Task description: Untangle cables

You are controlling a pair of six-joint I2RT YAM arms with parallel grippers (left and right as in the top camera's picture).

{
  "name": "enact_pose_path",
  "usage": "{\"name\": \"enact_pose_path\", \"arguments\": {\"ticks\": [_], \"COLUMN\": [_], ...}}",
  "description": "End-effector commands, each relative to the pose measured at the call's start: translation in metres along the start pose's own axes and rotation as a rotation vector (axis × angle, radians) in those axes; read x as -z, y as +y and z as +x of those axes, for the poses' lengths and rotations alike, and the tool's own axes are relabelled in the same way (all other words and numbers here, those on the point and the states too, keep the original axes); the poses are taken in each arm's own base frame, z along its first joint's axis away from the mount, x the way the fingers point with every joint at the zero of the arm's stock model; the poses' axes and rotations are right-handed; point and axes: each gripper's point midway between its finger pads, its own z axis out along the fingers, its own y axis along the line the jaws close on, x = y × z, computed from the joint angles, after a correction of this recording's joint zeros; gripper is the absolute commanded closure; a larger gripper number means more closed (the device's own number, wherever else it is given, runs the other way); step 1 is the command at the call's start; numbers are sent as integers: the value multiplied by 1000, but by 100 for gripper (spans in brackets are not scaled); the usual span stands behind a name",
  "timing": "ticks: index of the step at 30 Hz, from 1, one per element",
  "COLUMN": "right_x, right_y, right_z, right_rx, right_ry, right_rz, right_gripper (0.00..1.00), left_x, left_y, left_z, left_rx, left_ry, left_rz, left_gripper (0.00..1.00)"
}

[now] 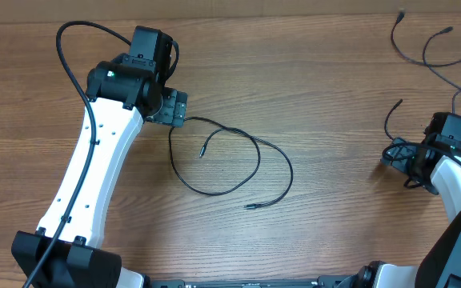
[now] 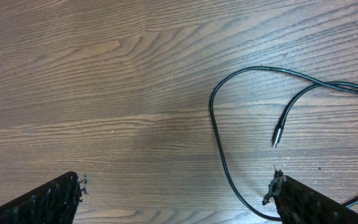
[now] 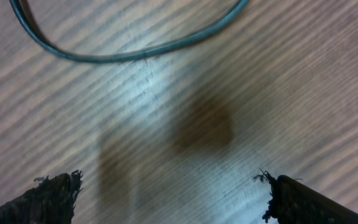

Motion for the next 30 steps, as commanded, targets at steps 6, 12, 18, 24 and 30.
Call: {"name": "enact_pose_path", "arguments": {"ticks": [6, 12, 18, 24, 30], "right_x": [-16, -32, -42, -54, -57], "right_y": [0, 2, 2, 4, 9], "right_z": [3, 8, 11, 5, -13], "right_rx": [8, 11, 13, 11, 4], "right_ry": [7, 42, 59, 38, -35], "right_rz": [10, 11, 14, 10, -6], "right_gripper": [0, 0, 0, 0, 0], "left_x": [-3, -3, -3, -3, -3], "left_y": [1, 1, 1, 1, 1], "left_z": [1, 1, 1, 1, 1], "left_rx": [-17, -17, -17, -17, -17], "left_ry": [6, 6, 6, 6, 6], "left_rz": [-13, -13, -13, -13, -13], "left_gripper": [1, 1, 0, 1, 1]}}
